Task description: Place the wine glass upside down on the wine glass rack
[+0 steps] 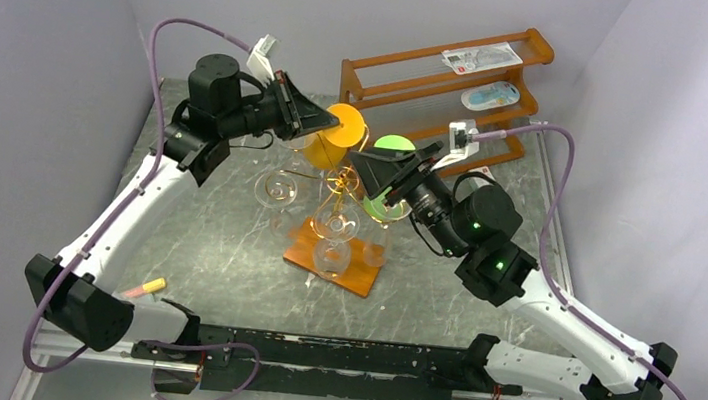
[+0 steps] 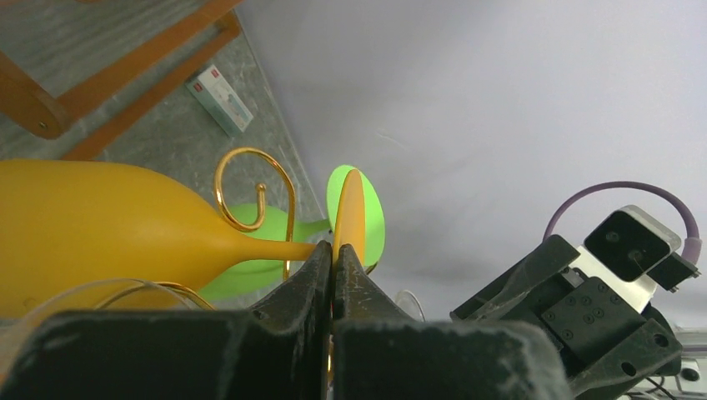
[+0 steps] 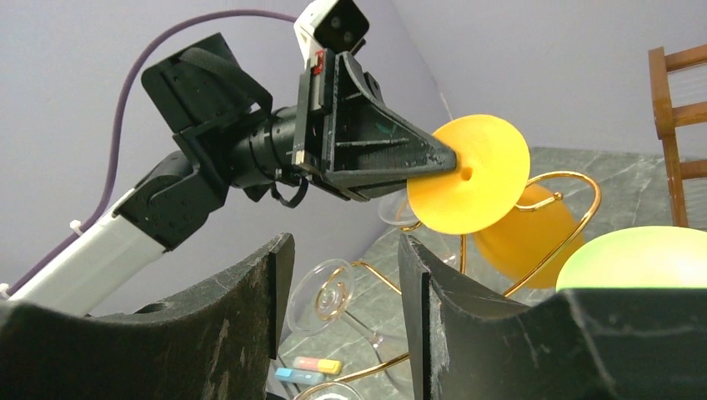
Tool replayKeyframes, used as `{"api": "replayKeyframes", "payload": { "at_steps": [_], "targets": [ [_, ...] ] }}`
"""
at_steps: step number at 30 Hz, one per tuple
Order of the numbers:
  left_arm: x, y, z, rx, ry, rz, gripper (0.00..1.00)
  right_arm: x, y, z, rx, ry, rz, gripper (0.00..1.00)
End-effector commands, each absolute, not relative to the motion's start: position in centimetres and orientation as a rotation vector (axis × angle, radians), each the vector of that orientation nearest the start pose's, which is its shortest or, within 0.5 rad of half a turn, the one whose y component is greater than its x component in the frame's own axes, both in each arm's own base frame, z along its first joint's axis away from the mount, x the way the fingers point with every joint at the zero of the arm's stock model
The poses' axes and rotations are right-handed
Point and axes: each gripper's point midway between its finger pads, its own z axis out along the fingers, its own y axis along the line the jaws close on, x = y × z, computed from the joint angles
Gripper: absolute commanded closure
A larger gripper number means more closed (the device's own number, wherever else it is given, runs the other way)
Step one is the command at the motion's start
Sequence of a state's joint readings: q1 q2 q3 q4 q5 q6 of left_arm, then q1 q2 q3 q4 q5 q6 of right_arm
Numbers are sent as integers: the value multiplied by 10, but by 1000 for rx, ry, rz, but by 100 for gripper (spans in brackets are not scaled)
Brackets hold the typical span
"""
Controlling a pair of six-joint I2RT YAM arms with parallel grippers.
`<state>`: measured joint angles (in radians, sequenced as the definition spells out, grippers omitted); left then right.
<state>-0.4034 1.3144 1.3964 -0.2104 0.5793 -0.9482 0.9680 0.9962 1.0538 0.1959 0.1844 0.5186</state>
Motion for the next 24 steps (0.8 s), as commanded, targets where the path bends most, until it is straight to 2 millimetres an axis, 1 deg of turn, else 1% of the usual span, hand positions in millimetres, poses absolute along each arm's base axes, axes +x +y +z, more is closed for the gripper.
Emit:
{"api": "replayKeyframes", "payload": {
  "at_steps": [1, 5, 9, 12, 18, 24],
  "targets": [
    [295, -279, 405, -9, 1917, -1509, 95, 219, 285, 439, -103, 1401, 1122, 47],
    [288, -287, 405, 5, 1922, -1537, 95, 217, 278, 443, -82, 1387, 1127, 47],
    [285, -293, 406, 16, 1908, -1574, 95, 216, 271, 443, -55, 1380, 1122, 47],
    [290, -300, 404, 25, 1912, -1582, 95, 216, 268, 443, -40, 1379, 1120, 47],
    [306, -310, 405, 20, 1906, -1553, 95, 216, 262, 442, -29, 1381, 1103, 47],
    [325, -313, 406, -8, 1905, -1500, 95, 215, 255, 445, -22, 1376, 1080, 47]
  ]
}}
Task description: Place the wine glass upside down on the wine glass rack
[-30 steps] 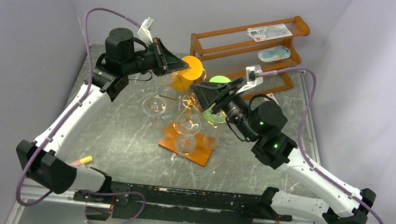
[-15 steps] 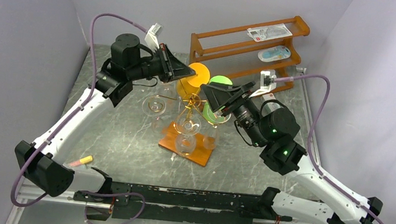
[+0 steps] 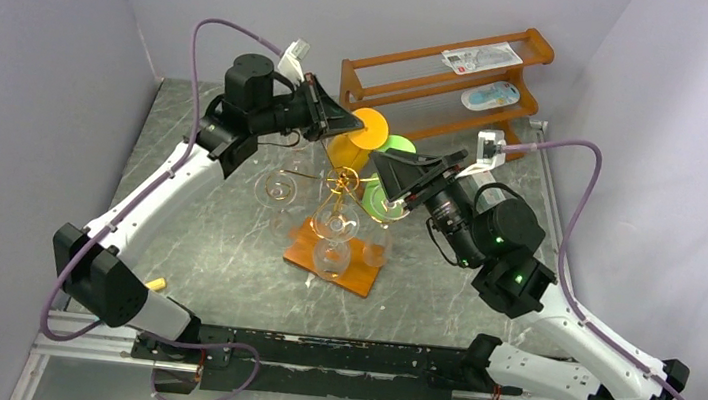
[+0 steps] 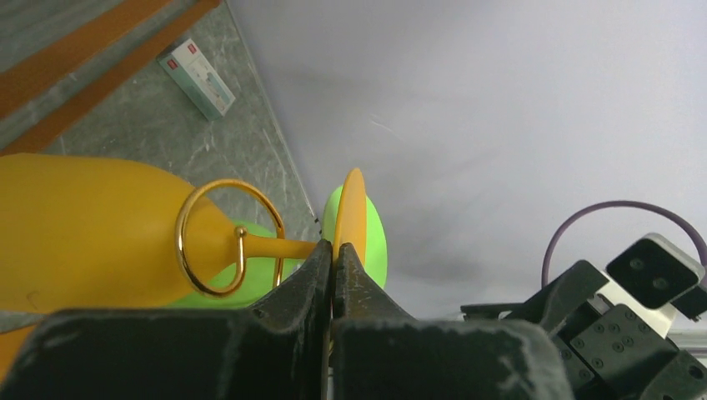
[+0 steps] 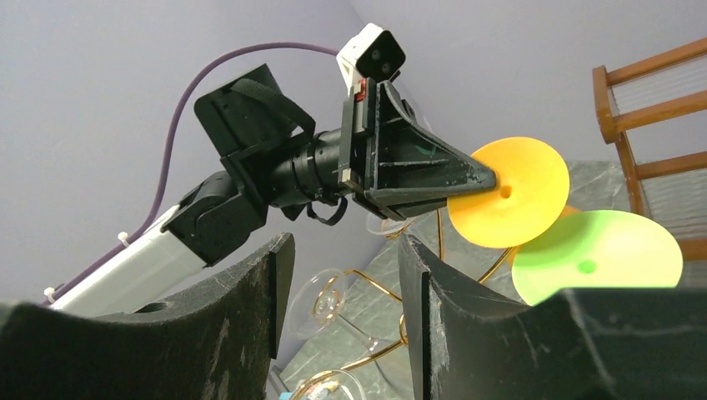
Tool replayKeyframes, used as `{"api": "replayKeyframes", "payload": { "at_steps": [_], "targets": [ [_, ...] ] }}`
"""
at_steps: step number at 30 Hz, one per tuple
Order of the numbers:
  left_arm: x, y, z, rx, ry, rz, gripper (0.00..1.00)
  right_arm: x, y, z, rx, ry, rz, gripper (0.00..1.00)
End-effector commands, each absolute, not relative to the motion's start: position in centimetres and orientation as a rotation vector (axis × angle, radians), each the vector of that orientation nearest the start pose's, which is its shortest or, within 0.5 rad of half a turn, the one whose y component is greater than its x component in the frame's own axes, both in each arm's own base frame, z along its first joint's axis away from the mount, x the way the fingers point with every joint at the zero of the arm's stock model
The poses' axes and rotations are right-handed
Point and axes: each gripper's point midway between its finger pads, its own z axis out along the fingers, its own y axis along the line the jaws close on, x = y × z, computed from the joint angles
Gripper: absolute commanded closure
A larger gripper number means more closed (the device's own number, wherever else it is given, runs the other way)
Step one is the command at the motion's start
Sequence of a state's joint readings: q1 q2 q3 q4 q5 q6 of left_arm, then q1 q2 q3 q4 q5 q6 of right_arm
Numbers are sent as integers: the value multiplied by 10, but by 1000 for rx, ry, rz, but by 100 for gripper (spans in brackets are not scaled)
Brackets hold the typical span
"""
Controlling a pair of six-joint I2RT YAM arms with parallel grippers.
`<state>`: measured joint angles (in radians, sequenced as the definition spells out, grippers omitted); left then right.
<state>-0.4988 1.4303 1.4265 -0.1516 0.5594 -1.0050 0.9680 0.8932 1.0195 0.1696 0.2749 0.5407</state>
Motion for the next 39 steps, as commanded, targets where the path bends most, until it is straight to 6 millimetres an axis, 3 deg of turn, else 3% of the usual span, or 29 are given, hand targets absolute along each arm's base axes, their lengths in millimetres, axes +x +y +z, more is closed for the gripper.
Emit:
{"api": "replayKeyframes", "payload": {
  "at_steps": [1, 9, 22, 27, 39],
  "targets": [
    [328, -312, 408, -16, 1899, -1482, 95, 215, 254, 445, -20, 1374, 1081, 48],
    [345, -298, 408, -66, 1891, -1317, 95, 218, 248, 443, 0, 1369, 1048, 50],
    [347, -275, 400, -44, 1927, -1109, 95, 218, 246, 440, 6, 1372, 1041, 50],
    [348, -268, 397, 3, 1950, -1025, 82, 218, 249, 439, -10, 1380, 1039, 50],
    [343, -267, 385, 71, 2012, -983, 78, 219, 246, 438, 12, 1380, 1044, 51]
  ]
}}
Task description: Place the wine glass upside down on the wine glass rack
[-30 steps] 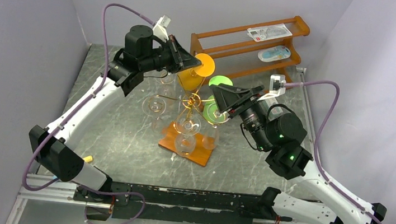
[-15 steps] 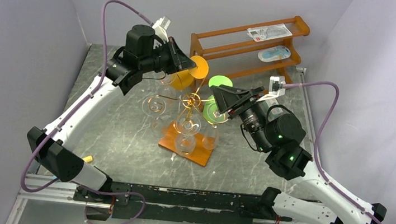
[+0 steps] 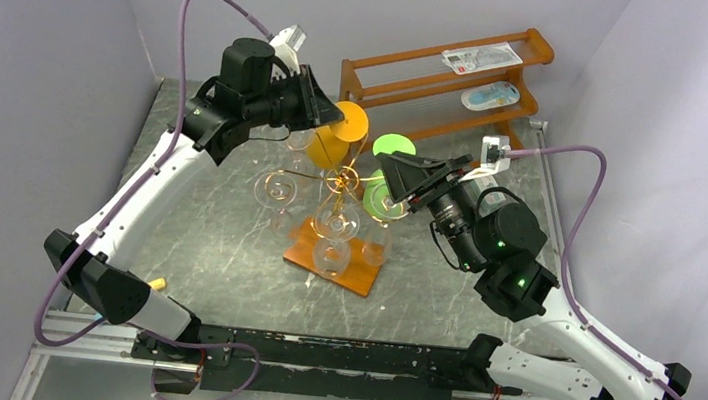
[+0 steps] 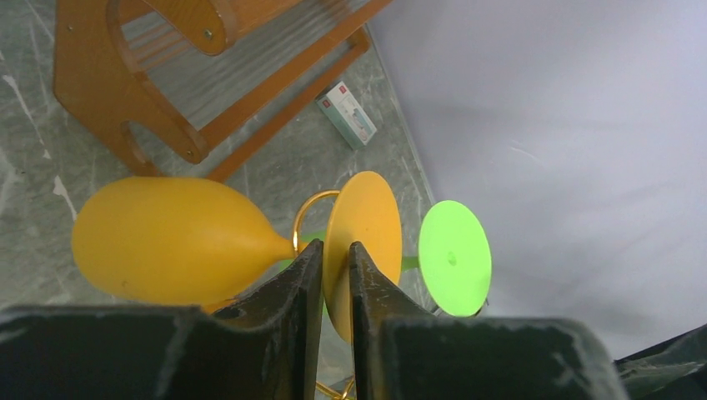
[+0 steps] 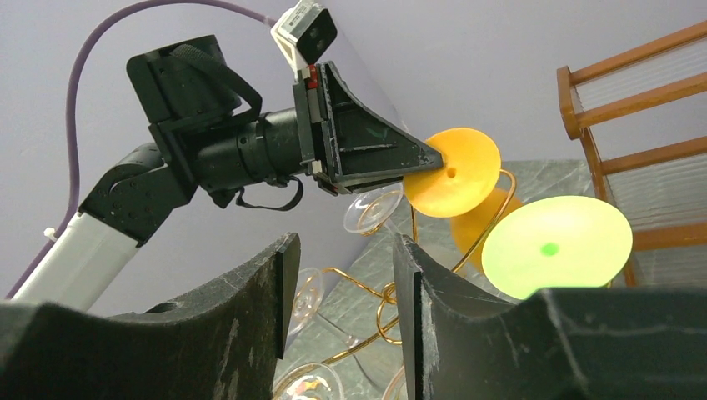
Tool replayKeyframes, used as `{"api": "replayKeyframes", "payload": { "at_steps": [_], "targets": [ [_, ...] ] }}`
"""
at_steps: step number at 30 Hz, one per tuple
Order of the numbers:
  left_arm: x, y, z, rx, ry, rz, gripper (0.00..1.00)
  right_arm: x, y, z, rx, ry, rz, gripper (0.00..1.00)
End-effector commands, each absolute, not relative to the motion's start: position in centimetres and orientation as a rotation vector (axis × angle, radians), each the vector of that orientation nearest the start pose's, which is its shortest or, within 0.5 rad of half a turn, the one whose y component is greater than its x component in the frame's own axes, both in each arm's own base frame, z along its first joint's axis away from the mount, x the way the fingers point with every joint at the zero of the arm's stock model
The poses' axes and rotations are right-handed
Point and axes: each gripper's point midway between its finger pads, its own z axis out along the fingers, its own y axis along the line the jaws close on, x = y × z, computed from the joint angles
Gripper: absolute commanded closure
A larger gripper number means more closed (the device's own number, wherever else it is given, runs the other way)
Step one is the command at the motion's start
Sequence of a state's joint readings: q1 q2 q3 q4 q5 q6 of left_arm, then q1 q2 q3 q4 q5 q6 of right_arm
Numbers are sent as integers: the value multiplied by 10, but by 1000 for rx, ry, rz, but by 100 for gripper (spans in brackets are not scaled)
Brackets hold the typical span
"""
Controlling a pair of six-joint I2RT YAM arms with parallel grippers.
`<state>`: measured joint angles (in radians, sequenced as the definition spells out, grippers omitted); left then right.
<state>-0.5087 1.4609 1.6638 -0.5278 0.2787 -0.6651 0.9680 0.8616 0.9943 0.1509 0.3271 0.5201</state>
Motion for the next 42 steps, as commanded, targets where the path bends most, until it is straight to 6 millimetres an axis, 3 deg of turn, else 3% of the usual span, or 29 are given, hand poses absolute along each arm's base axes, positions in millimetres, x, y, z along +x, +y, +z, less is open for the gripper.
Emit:
{"api": "replayKeyframes", "payload": {
  "at_steps": [1, 7, 11, 17, 23, 26, 29, 32, 34, 36, 39, 42],
  "targets": [
    [344, -266, 383, 73, 2017, -974, 78, 219, 246, 439, 15, 1380, 1044, 51],
    [348, -265, 363, 106, 2070, -919, 80, 218, 242, 437, 31, 1384, 1045, 52],
    [347, -264, 366, 120, 2065, -904, 78, 219, 242, 436, 36, 1395, 1036, 52],
    [349, -236, 387, 74, 2009, -763, 58, 219, 238, 434, 33, 1404, 1014, 52],
    [340, -212, 415, 57, 1917, -676, 41, 219, 219, 427, 62, 1427, 941, 46],
    [329, -197, 429, 72, 1873, -629, 36, 221, 201, 417, 100, 1484, 852, 42],
    [314, -169, 436, 55, 1838, -522, 30, 221, 176, 408, 139, 1558, 730, 38],
    [295, -140, 433, 26, 1812, -423, 21, 217, 155, 395, 126, 1617, 618, 21],
    [281, -120, 427, 21, 1808, -354, 13, 212, 138, 384, 113, 1660, 536, 1],
    [266, -99, 418, 7, 1820, -271, 5, 209, 117, 377, 137, 1689, 445, 0],
    [241, -64, 411, -65, 1816, -167, 4, 203, 80, 376, 197, 1707, 294, 0],
    [218, -43, 413, -81, 1759, -132, 4, 196, 52, 386, 230, 1690, 212, 0]
  ]
}}
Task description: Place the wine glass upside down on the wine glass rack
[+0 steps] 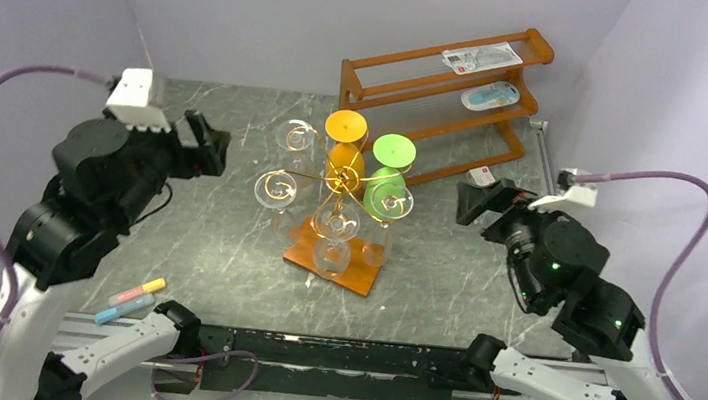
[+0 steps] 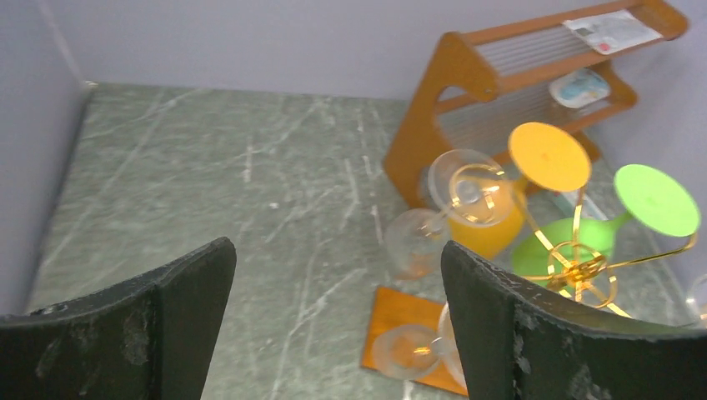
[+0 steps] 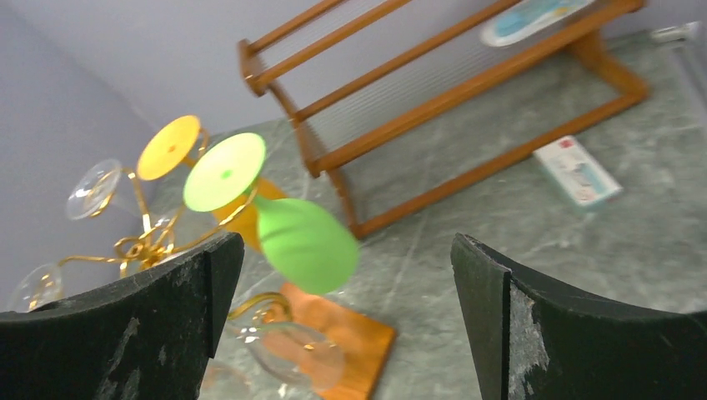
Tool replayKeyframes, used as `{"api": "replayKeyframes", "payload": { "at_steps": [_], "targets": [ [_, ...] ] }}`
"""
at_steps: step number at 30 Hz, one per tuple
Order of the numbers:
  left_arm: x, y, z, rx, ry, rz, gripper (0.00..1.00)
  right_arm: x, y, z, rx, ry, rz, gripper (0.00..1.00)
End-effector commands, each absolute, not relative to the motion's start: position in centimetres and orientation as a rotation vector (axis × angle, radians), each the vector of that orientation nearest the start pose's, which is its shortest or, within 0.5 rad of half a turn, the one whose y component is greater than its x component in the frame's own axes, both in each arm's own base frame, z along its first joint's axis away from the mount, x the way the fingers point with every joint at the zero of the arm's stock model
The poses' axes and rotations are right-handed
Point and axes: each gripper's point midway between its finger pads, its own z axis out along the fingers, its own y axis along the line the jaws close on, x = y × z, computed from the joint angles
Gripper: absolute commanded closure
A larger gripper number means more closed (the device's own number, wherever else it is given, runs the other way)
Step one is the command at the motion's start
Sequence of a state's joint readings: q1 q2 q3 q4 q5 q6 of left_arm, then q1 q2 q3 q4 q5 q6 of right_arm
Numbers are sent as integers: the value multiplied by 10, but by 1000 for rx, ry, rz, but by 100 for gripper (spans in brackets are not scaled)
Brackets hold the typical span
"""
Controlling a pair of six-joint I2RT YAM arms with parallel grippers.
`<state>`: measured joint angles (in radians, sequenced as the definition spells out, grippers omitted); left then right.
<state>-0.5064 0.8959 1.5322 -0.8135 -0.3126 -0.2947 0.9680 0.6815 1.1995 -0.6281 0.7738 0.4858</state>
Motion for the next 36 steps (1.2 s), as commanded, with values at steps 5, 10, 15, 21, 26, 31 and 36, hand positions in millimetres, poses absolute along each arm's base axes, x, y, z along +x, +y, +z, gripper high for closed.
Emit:
{"api": "replayKeyframes", "payload": {
  "at_steps": [5, 10, 15, 21, 26, 31, 36],
  "targets": [
    [190, -19, 417, -124, 1691, -120, 4, 186, 25, 409, 268, 1632, 183, 0],
    [173, -13, 417, -114, 1680, -140, 4, 178, 10, 425, 299, 1593, 209, 0],
    [175, -15, 415, -99, 1696, -138, 3, 176, 8, 429, 314, 1577, 225, 0],
    [180, -22, 412, -64, 1719, -142, 4, 178, 14, 429, 304, 1566, 261, 0],
    [182, -23, 410, -60, 1721, -137, 3, 177, 16, 431, 298, 1553, 283, 0],
    [184, -26, 408, -48, 1723, -143, 4, 178, 19, 432, 294, 1555, 287, 0],
    [186, -27, 406, -42, 1726, -139, 3, 178, 23, 435, 282, 1552, 310, 0]
  ]
}}
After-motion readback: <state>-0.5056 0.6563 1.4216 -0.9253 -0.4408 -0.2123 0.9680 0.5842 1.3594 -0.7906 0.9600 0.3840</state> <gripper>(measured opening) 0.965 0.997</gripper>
